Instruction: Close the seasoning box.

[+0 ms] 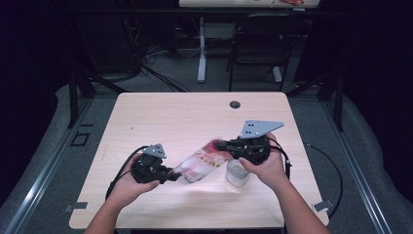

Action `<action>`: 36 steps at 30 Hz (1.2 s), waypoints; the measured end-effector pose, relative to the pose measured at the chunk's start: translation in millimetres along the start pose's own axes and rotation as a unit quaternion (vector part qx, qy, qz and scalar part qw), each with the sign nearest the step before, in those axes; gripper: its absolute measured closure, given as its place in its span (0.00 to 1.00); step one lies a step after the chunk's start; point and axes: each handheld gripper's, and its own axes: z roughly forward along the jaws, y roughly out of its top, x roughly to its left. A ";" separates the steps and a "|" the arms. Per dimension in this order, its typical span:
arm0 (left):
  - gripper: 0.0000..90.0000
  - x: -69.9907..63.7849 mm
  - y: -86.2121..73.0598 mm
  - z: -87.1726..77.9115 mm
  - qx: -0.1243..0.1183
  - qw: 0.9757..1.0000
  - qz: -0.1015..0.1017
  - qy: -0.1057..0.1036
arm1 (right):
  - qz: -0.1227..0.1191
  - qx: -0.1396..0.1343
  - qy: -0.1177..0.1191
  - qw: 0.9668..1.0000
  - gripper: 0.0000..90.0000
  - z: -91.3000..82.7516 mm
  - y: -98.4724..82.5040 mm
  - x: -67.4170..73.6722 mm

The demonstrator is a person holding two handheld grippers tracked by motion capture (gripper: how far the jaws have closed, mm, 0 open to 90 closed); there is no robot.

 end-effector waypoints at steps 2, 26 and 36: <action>0.87 -0.2 0.7 -0.8 0.002 1.000 0.000 0.002 | 0.004 -0.006 0.000 1.000 0.99 -0.4 -2.6 -0.5; 0.88 -6.2 14.1 -8.1 0.031 0.999 0.009 0.020 | 0.035 -0.036 0.000 0.999 0.99 -7.3 -28.3 -7.3; 0.88 -8.4 19.1 -15.4 0.038 0.999 0.014 0.026 | 0.047 -0.044 0.004 0.998 0.99 -8.2 -32.5 -8.9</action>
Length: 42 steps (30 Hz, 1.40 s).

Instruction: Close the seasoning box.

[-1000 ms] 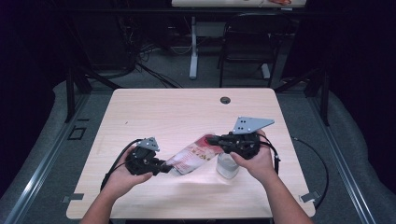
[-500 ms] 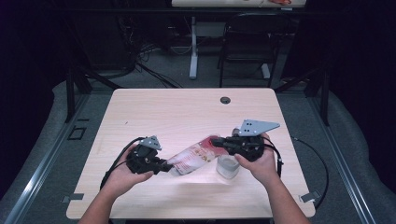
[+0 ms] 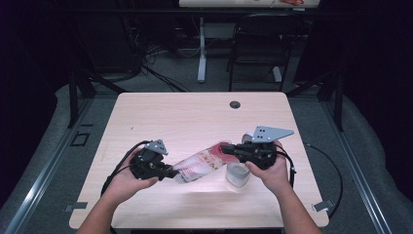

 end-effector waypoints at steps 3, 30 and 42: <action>0.88 0.1 1.7 -1.7 0.000 1.000 0.001 0.001 | 0.000 0.000 0.000 1.000 0.99 -0.9 -0.3 -0.6; 0.88 -2.0 14.1 -15.7 -0.001 1.000 0.011 0.006 | 0.014 -0.002 -0.007 1.000 0.99 -8.3 -3.9 -4.1; 0.88 -4.5 22.5 -23.6 0.007 1.000 0.022 0.012 | 0.016 -0.002 -0.012 1.000 0.99 -10.7 -5.7 -5.2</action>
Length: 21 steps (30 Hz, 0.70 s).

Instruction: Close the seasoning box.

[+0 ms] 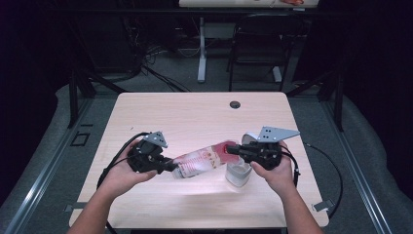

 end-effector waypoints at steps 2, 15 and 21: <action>0.88 -0.6 1.4 -1.1 0.000 1.000 0.001 0.001 | 0.001 0.001 0.000 1.000 0.99 -0.8 -0.3 -0.5; 0.89 -1.7 7.2 -5.3 -0.004 1.000 0.006 0.003 | 0.006 0.001 -0.002 1.000 0.99 -4.0 -1.7 -2.4; 0.89 -2.4 10.7 -7.3 -0.003 1.000 0.007 0.004 | 0.006 0.003 -0.004 1.000 0.99 -5.5 -2.0 -3.2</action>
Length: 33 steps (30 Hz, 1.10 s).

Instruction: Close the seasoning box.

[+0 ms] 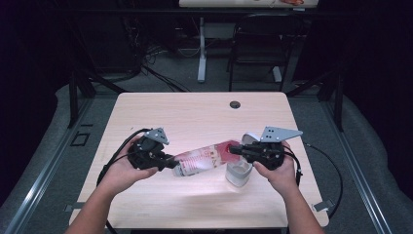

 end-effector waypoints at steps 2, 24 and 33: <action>0.89 -0.2 1.5 -0.9 -0.001 1.000 0.001 0.000 | 0.000 0.001 -0.002 1.000 0.99 -0.7 -0.1 -0.8; 0.89 0.3 13.7 -8.4 -0.006 1.000 0.008 0.005 | 0.008 0.003 -0.006 1.000 0.99 -5.1 -2.3 -4.8; 0.89 0.1 19.5 -11.8 -0.012 1.000 0.012 0.005 | 0.010 0.006 -0.007 1.000 0.99 -7.5 -3.4 -7.1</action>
